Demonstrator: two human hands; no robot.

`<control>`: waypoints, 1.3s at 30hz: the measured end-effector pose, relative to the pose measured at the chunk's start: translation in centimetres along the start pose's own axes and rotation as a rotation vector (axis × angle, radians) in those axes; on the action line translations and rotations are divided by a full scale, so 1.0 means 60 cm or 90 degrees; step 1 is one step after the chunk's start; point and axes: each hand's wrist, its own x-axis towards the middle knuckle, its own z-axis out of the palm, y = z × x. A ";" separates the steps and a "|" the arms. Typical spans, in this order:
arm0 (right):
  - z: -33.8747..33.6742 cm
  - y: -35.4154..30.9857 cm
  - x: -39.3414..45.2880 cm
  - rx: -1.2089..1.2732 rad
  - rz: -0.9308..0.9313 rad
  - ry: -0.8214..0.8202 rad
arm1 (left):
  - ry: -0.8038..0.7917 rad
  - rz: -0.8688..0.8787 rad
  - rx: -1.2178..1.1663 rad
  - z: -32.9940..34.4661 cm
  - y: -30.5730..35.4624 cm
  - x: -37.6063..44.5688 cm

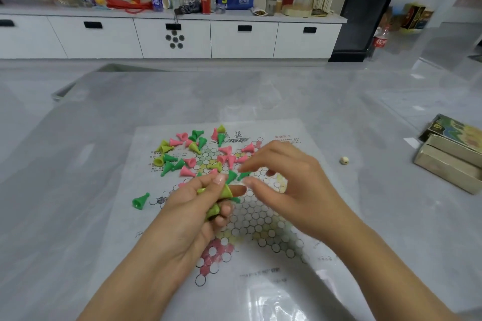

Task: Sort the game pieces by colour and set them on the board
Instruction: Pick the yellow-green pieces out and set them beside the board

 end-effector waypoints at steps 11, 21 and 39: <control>0.036 -0.006 -0.001 -0.042 -0.039 -0.134 | 0.030 -0.033 -0.012 0.000 -0.007 0.002; 0.025 0.004 -0.007 -0.135 -0.088 -0.185 | 0.021 -0.053 -0.022 -0.003 -0.006 0.003; 0.018 0.011 -0.010 -0.028 -0.008 -0.098 | 0.017 -0.038 0.011 0.003 -0.025 0.007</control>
